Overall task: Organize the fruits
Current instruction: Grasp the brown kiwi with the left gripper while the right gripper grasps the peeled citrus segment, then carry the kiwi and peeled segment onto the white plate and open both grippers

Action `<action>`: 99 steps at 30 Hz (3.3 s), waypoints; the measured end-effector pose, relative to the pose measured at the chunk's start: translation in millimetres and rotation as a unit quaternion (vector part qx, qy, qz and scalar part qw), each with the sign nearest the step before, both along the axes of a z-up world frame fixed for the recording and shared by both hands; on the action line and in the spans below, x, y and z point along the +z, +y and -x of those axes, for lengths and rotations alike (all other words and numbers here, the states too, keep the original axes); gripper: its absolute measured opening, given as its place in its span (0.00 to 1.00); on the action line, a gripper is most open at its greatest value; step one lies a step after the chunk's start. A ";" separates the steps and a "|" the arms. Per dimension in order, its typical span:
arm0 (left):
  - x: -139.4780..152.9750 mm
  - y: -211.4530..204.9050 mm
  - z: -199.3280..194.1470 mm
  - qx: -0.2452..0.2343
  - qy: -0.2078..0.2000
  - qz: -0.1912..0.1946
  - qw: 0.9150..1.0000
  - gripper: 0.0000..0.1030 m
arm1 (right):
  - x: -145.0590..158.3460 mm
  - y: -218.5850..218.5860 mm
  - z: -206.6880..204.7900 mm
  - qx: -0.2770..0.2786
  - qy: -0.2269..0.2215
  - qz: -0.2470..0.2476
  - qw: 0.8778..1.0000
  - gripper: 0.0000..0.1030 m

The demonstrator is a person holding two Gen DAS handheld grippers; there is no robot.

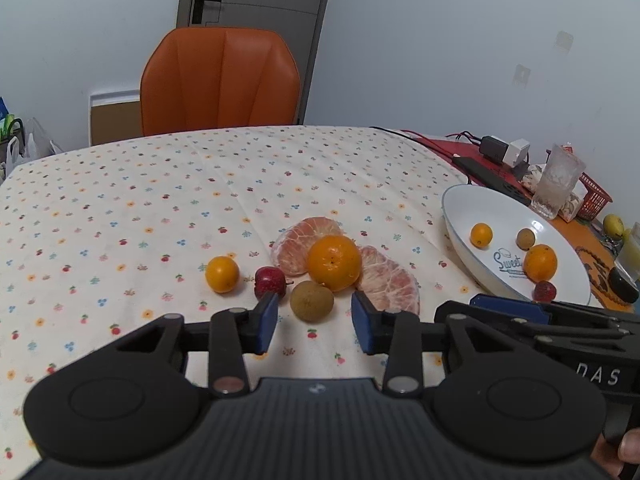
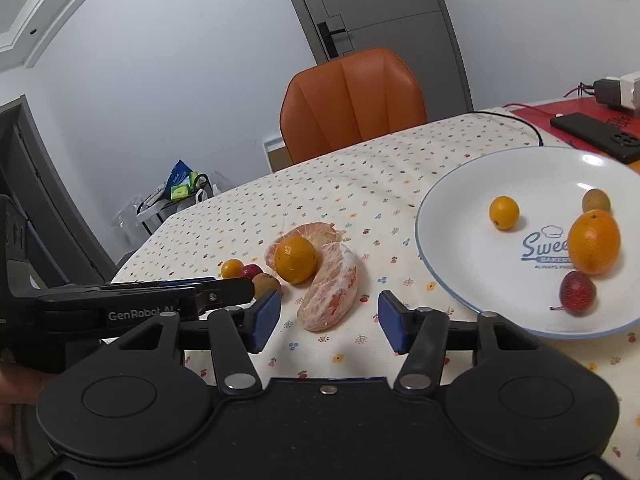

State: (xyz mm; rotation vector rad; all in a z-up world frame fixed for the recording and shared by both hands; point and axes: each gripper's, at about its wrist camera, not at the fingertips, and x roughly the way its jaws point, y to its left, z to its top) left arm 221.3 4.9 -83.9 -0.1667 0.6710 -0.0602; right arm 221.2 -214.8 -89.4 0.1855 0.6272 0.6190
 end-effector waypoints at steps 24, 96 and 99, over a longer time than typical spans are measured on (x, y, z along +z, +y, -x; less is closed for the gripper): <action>-8.6 22.2 -5.9 0.024 -0.001 0.025 0.999 0.25 | -9.7 38.6 -23.2 -0.004 0.003 0.035 0.999 0.49; 36.7 -87.9 10.9 -0.054 -0.053 0.013 0.997 0.25 | 26.3 -68.7 18.1 -0.103 -0.085 0.047 0.990 0.37; 35.8 -96.9 4.4 -0.061 -0.051 0.012 0.997 0.25 | 26.2 -80.3 14.9 -0.114 -0.085 0.046 0.989 0.37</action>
